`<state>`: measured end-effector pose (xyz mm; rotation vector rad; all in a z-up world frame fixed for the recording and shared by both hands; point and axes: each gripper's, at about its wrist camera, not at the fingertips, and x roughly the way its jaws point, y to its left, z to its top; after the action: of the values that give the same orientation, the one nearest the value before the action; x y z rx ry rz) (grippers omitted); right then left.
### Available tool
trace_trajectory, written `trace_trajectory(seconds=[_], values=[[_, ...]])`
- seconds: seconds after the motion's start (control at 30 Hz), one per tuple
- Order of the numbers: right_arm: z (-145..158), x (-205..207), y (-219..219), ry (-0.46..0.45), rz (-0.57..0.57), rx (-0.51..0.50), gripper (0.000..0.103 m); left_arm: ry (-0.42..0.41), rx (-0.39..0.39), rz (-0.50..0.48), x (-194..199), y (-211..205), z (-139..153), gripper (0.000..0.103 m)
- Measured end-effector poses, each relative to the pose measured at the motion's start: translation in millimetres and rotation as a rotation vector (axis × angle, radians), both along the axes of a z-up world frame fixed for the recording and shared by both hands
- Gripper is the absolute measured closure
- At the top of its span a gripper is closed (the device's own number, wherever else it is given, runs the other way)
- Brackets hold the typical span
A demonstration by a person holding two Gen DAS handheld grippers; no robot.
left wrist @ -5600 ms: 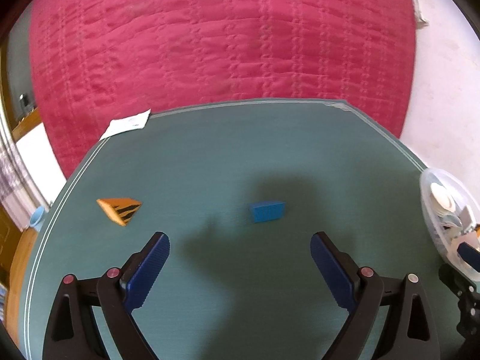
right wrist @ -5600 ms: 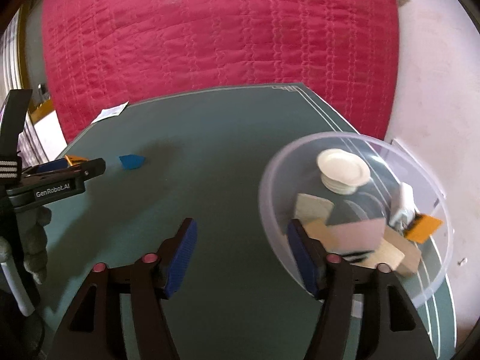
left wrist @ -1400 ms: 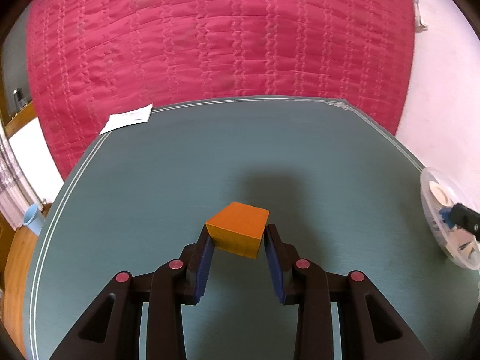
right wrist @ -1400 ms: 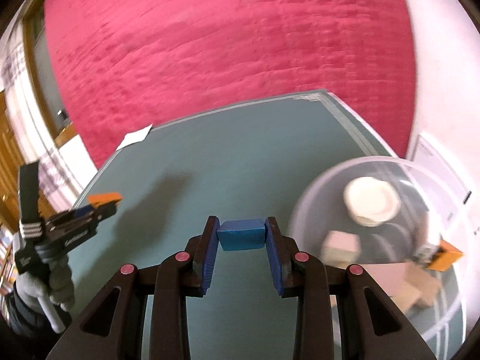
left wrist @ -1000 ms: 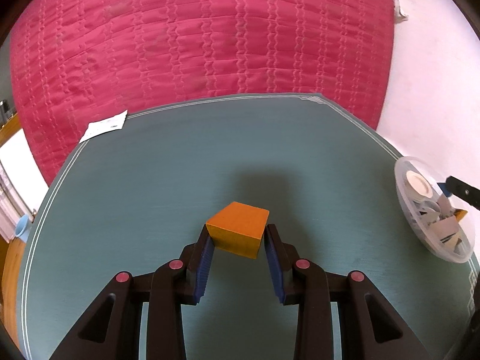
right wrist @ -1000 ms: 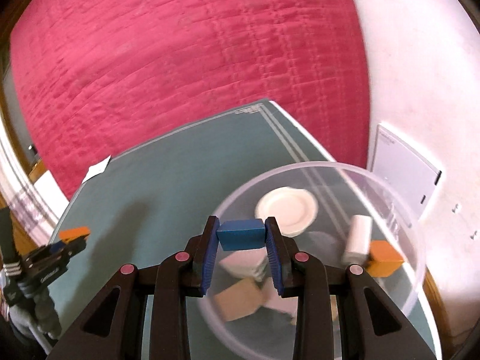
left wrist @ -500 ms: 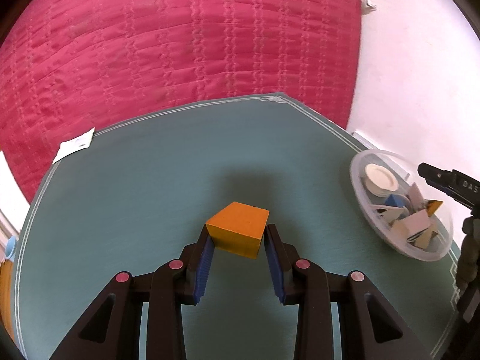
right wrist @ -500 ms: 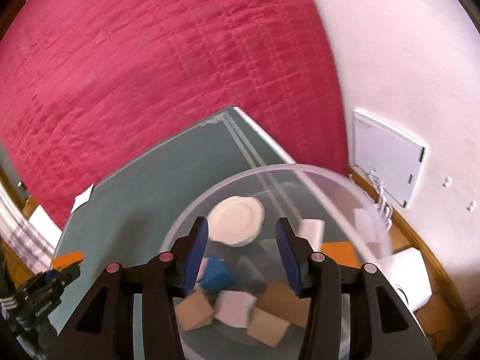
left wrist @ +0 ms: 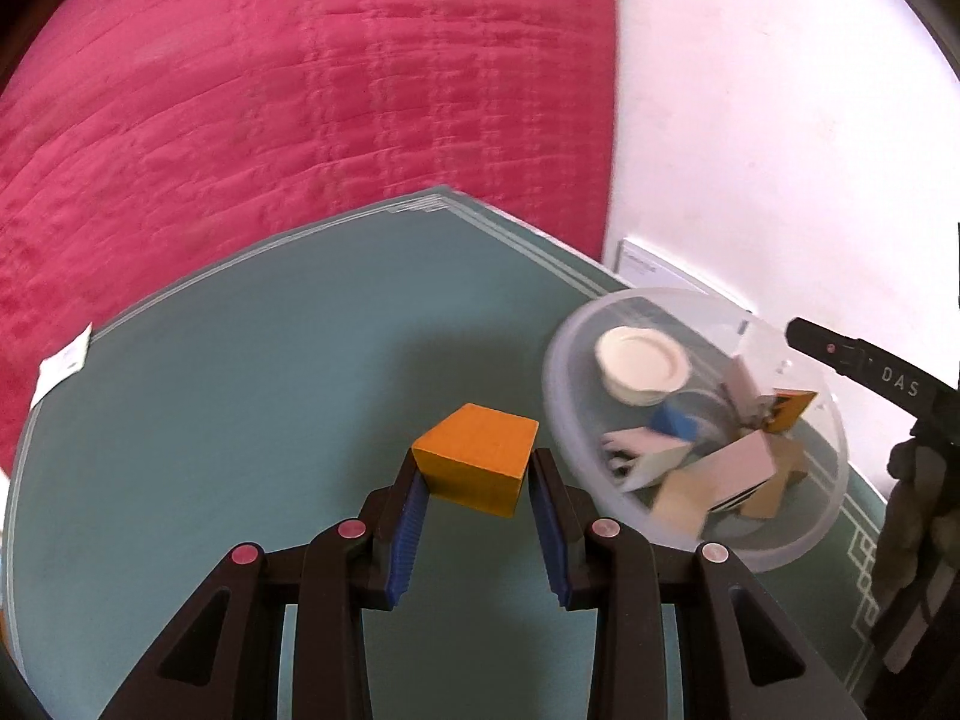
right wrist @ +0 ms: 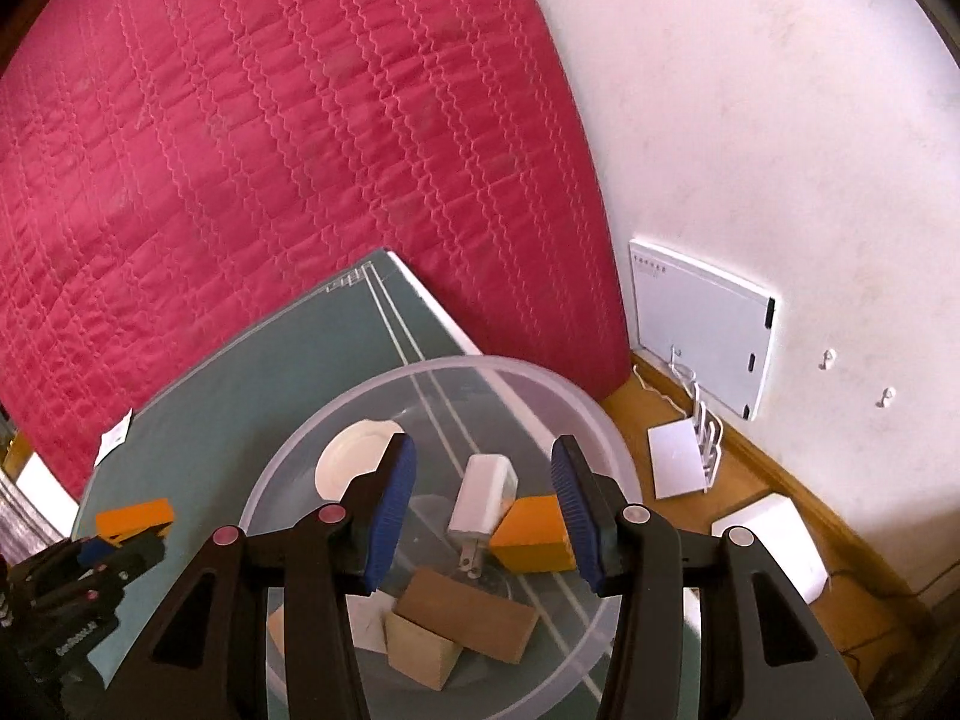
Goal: Organize rigid objects
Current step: 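Carry the blue wedge into the bowl with the right gripper while the left carries the orange block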
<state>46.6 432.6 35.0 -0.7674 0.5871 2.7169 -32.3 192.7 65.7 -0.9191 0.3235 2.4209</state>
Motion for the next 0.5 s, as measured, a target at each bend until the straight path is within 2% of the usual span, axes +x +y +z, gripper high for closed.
trace_trajectory(seconds=[0.13, 0.5], values=[[4.4, 8.2, 4.5, 0.026, -0.029, 0.014, 0.049, -0.002, 0.006, -0.048, -0.8, 23.8, 3.0, 0.067], [6.9, 13.5, 16.4, 0.044, -0.083, 0.004, 0.049, -0.045, 0.028, -0.159, -0.9, 76.1, 6.8, 0.067]])
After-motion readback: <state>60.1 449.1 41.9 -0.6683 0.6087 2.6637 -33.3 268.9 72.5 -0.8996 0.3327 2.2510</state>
